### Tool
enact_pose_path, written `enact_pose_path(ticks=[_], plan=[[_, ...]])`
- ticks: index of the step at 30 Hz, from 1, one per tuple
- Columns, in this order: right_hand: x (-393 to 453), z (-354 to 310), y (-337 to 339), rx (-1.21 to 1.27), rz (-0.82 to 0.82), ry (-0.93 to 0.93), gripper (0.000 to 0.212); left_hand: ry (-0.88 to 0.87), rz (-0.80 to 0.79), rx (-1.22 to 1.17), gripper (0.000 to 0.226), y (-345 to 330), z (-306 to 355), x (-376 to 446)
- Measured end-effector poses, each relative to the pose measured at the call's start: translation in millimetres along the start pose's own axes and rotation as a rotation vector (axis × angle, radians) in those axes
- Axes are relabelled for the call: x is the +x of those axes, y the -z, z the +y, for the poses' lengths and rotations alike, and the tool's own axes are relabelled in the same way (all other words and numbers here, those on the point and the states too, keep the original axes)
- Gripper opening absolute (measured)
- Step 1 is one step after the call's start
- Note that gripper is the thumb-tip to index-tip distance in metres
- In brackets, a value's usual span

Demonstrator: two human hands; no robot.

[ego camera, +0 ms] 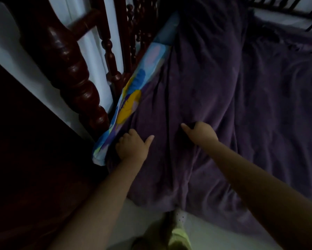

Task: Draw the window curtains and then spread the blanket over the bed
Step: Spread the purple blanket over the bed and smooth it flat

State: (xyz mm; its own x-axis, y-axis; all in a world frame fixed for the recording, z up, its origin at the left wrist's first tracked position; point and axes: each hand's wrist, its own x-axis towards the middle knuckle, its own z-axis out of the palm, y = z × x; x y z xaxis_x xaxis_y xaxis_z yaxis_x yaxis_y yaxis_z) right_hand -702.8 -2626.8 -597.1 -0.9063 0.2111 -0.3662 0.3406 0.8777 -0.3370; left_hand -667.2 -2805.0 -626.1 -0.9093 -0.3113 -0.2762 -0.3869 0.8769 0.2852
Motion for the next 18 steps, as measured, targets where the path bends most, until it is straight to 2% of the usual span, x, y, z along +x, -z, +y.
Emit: enact_pose_path(ticks=[2,4,6,9,10,11,12,15,16,18], plan=[[9,-8,1,-0.004,-0.024,0.086,0.047,-0.055,-0.087,-0.013,0.054,7,-1,9],[13,-16,7,0.055,-0.002,0.181,0.047,-0.029,-0.087,-0.148,0.052,21,-7,12],[13,-24,16,0.174,0.044,0.248,0.052,0.015,0.034,-0.271,0.050,47,-18,12],[18,-37,19,0.376,0.076,0.316,0.053,0.085,0.312,-0.323,0.050,85,-34,13],[23,-44,17,0.409,0.026,0.331,0.051,0.090,0.370,-0.299,0.048,93,-36,16],[26,-48,13,0.391,-0.068,0.337,0.048,0.104,0.353,-0.249,0.047,97,-36,18],[31,-52,8,0.323,-0.207,0.327,0.044,0.134,0.263,-0.164,0.045,97,-34,23],[53,-53,0,0.062,-0.642,0.193,0.040,0.205,-0.140,0.193,0.031,81,-16,31],[59,-53,2,0.003,-0.743,0.153,0.040,0.196,-0.192,0.259,0.029,76,-9,33],[75,-49,15,-0.094,-0.869,0.142,0.044,0.178,-0.167,0.275,0.028,72,8,43]])
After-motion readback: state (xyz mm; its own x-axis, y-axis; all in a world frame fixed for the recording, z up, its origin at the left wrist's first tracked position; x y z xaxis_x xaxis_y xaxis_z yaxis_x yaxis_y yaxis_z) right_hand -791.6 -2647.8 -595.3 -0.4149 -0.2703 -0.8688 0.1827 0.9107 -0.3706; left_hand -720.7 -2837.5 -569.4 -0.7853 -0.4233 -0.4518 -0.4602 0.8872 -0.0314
